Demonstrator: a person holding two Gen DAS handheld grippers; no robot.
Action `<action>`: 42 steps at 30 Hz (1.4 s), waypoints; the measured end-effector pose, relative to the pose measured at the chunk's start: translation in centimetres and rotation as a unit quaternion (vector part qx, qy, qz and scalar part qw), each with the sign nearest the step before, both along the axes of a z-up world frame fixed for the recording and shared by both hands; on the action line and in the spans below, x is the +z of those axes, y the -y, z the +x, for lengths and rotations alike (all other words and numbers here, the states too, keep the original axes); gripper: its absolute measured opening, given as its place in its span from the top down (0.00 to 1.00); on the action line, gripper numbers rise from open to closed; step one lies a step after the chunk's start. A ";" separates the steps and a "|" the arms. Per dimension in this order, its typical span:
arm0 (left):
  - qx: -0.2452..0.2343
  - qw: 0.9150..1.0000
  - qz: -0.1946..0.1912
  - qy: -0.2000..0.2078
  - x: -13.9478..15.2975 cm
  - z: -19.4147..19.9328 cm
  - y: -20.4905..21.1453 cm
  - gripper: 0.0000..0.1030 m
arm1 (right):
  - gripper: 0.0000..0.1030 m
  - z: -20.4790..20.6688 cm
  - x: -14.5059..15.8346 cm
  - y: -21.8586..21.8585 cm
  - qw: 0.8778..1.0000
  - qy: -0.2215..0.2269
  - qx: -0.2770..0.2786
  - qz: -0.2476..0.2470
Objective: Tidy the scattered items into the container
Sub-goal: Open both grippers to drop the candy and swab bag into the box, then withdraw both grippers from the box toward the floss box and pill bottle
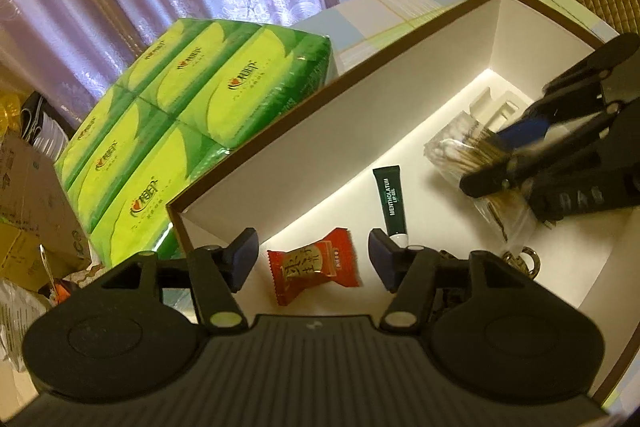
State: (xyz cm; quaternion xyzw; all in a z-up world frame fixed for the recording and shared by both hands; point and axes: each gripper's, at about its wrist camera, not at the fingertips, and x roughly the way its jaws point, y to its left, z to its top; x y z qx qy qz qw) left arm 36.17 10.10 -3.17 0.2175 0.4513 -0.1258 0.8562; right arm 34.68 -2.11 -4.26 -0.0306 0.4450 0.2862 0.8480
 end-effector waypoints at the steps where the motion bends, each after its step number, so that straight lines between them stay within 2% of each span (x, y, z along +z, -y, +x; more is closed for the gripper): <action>1: 0.003 1.000 -0.002 0.001 0.1 0.0 -0.1 0.42 | 0.00 -0.4 0.4 0.0 1.000 0.024 0.004 0.004; 3: 0.011 1.000 -0.008 0.001 0.2 -0.2 -0.2 0.40 | 0.00 -0.6 0.6 -0.2 0.999 0.023 0.023 -0.002; 5: 0.016 1.000 -0.013 0.002 0.4 -0.5 -0.3 0.37 | 0.00 -0.8 0.9 -0.2 0.999 0.021 0.024 -0.016; 8: 0.026 0.999 -0.023 0.007 0.9 -1.2 -0.4 0.28 | 0.00 -1.4 1.3 0.3 0.999 0.019 0.025 -0.032; 14: 0.051 0.997 -0.052 0.008 2.2 -3.2 -0.6 0.20 | 0.00 -3.3 1.7 1.5 0.999 0.011 0.014 -0.048; 24: 0.111 0.990 -0.091 0.004 4.2 -8.4 -0.9 0.06 | 0.00 -7.7 3.6 3.8 0.999 0.029 -0.023 -0.032; 32: 0.155 0.982 -0.108 0.013 5.4 -14.2 -1.3 0.02 | 0.00 -12.1 5.2 4.8 0.997 0.061 -0.038 -0.013; 38: 0.177 0.977 -0.116 -0.007 4.5 -18.1 -1.2 0.01 | 0.00 -15.8 5.8 5.4 0.997 0.074 -0.036 -0.001; 42: 0.191 0.973 -0.125 -0.029 3.4 -20.2 -1.2 0.01 | 0.00 -17.9 5.4 5.9 0.997 0.064 -0.030 0.006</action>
